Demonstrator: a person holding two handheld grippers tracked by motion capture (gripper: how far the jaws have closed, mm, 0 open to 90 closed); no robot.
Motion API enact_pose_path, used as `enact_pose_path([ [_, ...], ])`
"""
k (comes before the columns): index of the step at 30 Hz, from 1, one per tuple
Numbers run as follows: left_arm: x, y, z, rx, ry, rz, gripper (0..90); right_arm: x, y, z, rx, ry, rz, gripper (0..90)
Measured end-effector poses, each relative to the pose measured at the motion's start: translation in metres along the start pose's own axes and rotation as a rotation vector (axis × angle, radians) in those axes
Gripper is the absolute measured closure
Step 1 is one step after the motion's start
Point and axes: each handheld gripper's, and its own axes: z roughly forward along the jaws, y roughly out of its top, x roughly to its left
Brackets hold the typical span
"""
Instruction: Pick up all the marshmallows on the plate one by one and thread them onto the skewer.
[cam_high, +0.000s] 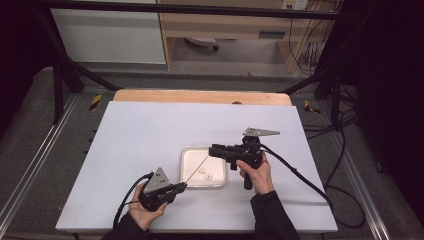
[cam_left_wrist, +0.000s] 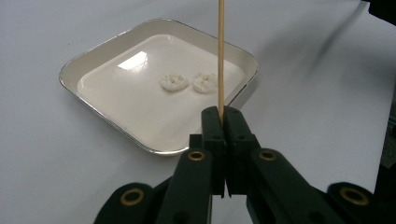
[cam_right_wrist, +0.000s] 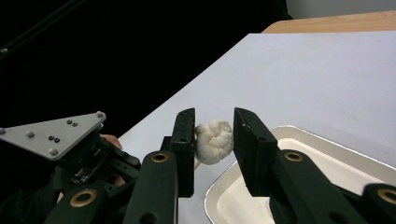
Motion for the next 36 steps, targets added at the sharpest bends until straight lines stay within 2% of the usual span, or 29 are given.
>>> enact_pose_path([
  [18, -0.001, -0.001, 0.001, 0.002, -0.006, 0.029, 88.6, 0.0, -0.009, 0.008, 0.045, 0.041, 0.016, 74.5],
  [31, -0.003, -0.002, 0.004, 0.013, -0.01, 0.026, 88.8, 0.006, -0.02, 0.014, 0.042, 0.056, 0.007, 76.9],
  [34, -0.006, 0.003, 0.002, -0.02, -0.017, 0.025, 88.8, 0.007, -0.027, 0.02, 0.086, 0.071, 0.008, 76.8],
  [36, -0.007, 0.004, 0.004, -0.015, -0.01, 0.019, 88.8, 0.008, -0.035, 0.027, 0.112, 0.076, 0.002, 76.8],
])
